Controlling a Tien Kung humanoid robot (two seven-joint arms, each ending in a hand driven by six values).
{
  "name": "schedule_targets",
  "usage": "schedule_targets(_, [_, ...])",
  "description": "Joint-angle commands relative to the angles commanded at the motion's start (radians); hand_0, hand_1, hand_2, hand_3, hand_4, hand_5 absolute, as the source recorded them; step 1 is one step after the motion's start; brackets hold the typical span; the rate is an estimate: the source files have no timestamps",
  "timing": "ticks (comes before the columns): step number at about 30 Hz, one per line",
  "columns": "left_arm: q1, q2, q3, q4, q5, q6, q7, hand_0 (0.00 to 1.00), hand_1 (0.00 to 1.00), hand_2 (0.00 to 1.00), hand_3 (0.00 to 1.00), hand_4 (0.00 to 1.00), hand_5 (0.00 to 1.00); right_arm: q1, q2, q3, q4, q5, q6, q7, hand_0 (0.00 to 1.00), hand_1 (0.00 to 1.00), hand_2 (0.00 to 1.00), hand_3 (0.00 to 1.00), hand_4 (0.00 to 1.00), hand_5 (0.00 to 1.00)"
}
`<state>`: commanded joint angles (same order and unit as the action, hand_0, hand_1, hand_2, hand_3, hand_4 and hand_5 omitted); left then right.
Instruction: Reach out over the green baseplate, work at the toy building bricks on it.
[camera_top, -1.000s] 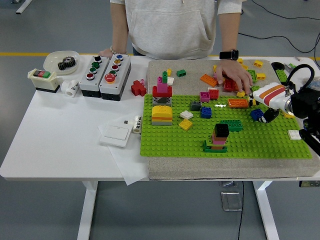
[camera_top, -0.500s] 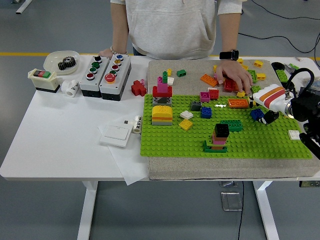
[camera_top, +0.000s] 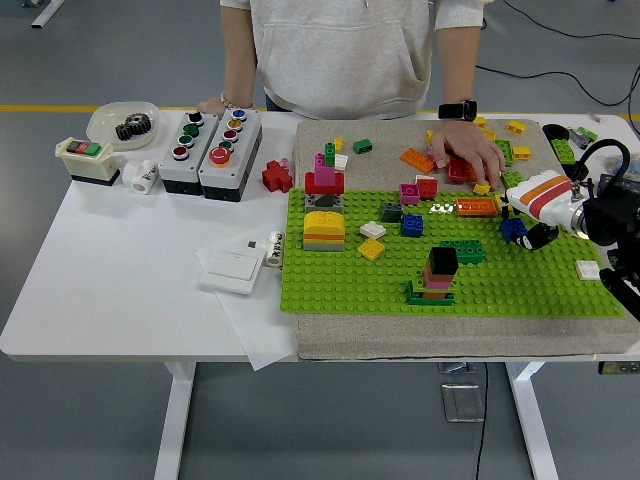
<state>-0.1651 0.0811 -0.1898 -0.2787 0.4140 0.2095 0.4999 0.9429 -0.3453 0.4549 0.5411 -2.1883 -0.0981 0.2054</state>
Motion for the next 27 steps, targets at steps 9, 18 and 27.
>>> schedule_targets(9, [-0.002,0.000,-0.001,0.000,0.001,-0.002,0.001,0.449,0.574,0.682,0.826,0.884,0.913,-0.003,-0.001,-0.002,-0.002,0.009,-0.007,0.005,0.316,0.479,0.535,0.516,0.676,0.277])
schedule_targets(18, [-0.003,0.000,0.000,0.001,-0.002,-0.004,0.000,0.451,0.574,0.682,0.825,0.882,0.914,-0.003,-0.003,0.002,0.000,0.029,-0.016,0.013,0.287,0.460,0.527,0.511,0.669,0.270])
schedule_targets(27, [-0.001,0.000,0.000,0.002,-0.004,-0.007,0.001,0.447,0.573,0.681,0.825,0.877,0.912,-0.005,-0.004,0.003,0.002,0.056,-0.006,0.021,0.269,0.435,0.502,0.496,0.637,0.309])
